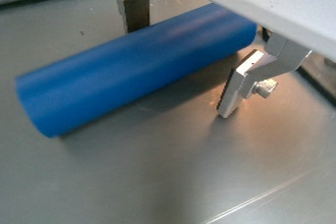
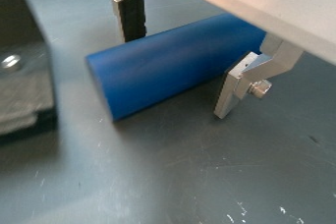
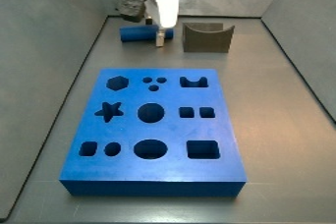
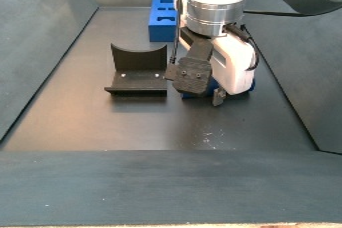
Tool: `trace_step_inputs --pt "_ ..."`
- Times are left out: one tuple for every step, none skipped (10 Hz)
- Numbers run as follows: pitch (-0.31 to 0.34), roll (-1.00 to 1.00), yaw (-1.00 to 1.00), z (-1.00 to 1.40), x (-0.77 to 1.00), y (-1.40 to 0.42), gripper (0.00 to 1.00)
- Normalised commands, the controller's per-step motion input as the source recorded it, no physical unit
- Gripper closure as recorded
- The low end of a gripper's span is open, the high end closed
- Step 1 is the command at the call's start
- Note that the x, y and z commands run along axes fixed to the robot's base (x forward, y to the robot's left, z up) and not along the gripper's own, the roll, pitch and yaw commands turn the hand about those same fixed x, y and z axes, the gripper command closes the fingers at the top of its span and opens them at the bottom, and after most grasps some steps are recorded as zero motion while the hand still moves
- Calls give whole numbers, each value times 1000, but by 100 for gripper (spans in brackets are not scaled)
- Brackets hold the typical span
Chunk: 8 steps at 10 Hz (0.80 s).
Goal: Pick up the round object. Move up. Place the round object on the fixture. Regrasp the round object. Move to above the board. Insert the round object.
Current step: Pick up the round object.
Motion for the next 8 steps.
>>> trace_step_inputs --pt "-49 -116 -371 0 -77 86 0" --pt "-49 -14 -234 -14 -109 37 0" --pt "0 0 0 0 0 0 0" --pt "0 0 0 0 0 0 100" --pt "0 0 0 0 0 0 100" --pt "0 0 0 0 0 0 100" --pt "0 0 0 0 0 0 100" --pt "0 0 0 0 0 0 100"
